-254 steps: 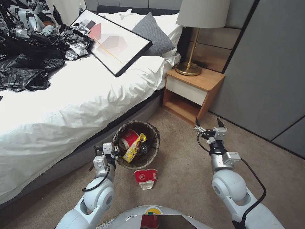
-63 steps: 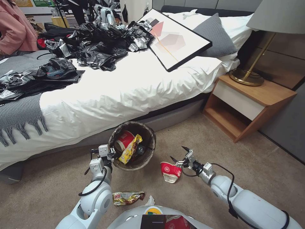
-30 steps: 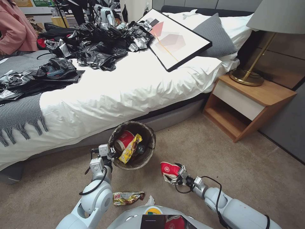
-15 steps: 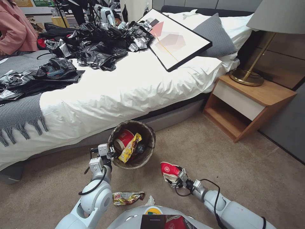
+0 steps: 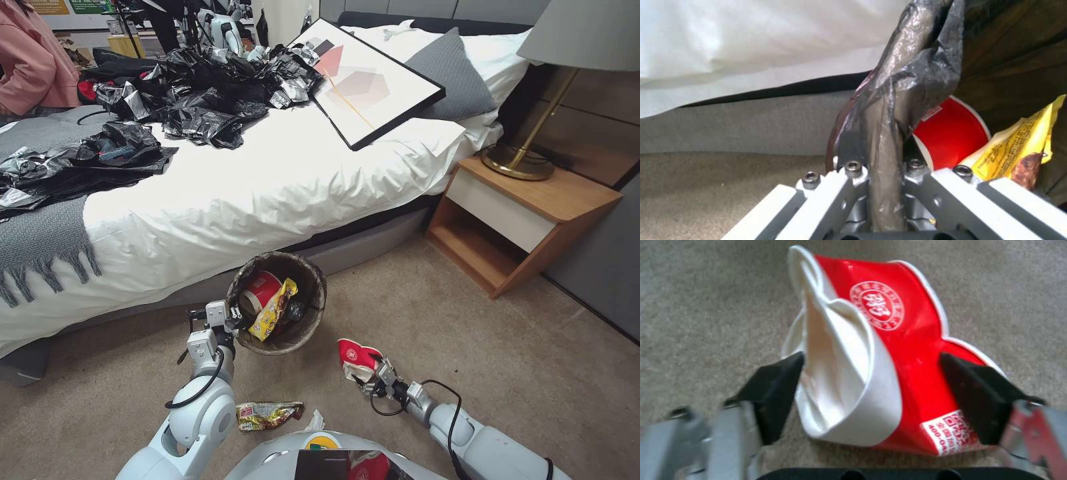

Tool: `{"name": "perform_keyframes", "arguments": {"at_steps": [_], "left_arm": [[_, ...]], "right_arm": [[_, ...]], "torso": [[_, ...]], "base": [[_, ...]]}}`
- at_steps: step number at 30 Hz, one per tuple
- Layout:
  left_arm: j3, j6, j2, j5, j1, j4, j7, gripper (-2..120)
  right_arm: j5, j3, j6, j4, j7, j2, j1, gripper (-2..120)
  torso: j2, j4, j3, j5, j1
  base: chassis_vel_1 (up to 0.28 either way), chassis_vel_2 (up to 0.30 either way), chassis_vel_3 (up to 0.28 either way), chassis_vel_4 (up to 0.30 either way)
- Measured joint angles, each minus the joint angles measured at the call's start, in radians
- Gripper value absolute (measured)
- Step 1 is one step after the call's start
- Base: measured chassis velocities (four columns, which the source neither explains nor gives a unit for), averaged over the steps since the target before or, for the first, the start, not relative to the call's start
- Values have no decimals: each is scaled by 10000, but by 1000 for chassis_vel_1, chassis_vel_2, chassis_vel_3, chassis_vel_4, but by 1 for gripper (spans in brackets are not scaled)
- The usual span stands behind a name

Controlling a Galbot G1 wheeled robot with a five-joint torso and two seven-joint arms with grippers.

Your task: Pick up the trash bin, then pick up the garbage from the floor and place it into the trash bin.

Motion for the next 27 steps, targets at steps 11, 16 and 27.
{"name": "perform_keyframes", "arguments": {"at_steps": [11,16,27], "left_arm": [[106,-2,6,-9,-68,37,-13,0],[122,-2,10,-10,-70,39,-21,0],[200,1,17,-10,-84,28,-27,0]], "right_arm": [[-138,165,81,-53,60,21,-86,34],[-208,238,84,-13,273,50,-118,14],[-436,1115,-241,693,1432,106,-450,0]], "torso": [[0,-1,0,0,0],[0,-1,0,1,0],[0,-1,0,0,0]], "base": [[0,0,0,0],[0,0,0,0],[0,0,0,0]]}}
